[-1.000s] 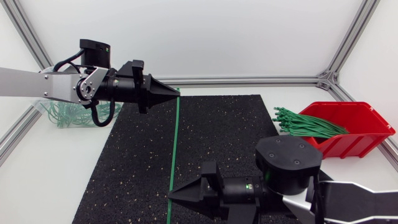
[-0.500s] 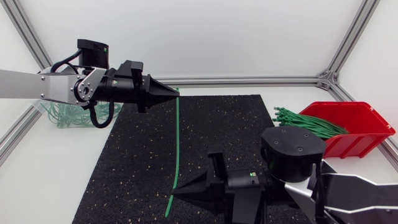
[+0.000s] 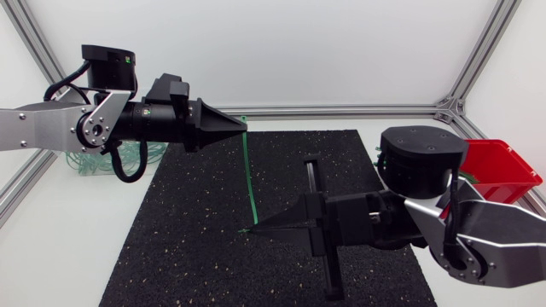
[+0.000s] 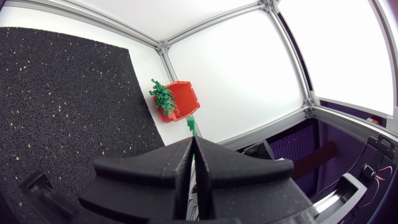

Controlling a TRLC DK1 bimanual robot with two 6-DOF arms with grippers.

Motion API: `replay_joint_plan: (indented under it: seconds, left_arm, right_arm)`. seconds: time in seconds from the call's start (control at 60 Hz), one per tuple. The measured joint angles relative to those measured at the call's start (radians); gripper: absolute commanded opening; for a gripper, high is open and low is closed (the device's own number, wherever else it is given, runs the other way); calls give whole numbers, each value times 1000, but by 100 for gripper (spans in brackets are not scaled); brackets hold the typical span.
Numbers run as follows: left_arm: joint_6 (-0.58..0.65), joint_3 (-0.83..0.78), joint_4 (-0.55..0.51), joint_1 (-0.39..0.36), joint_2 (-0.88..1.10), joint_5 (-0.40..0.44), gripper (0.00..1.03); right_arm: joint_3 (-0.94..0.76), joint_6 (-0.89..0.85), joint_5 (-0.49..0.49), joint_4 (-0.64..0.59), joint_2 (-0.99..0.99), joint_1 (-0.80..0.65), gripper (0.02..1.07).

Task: Take a green cable tie from the red box, thread the tail through the head to close it, then place it in the transparent bin on the left.

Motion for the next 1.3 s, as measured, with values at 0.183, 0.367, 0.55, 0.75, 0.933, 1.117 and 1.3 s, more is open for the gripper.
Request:
replay_joint_plan:
  seconds: [0.183, 0.367, 0.55, 0.75, 0.933, 1.117, 1.3]
  left_arm:
    - [1, -31, 1, -10, -75, -21, 4]
    - [13, -79, 4, -53, -164, -56, 4]
    - [14, -112, 9, -80, -214, -90, 4]
    - [14, -186, 51, -100, -299, -135, 4]
    - [14, -269, 149, -137, -410, -186, 4]
    - [14, -328, 244, -170, -439, -212, 4]
    - [14, -354, 291, -170, -439, -213, 4]
  right_arm:
    - [13, 222, -129, -28, -14, -28, 8]
    - [71, 409, -259, -162, -68, -33, 8]
    - [231, 645, -378, -352, -49, -70, 8]
    - [293, 799, -433, -439, -50, -78, 8]
    - [330, 932, -439, -454, -58, -74, 8]
    - [379, 1118, -436, -448, -71, -74, 8]
    - [414, 1301, -432, -438, -77, -85, 8]
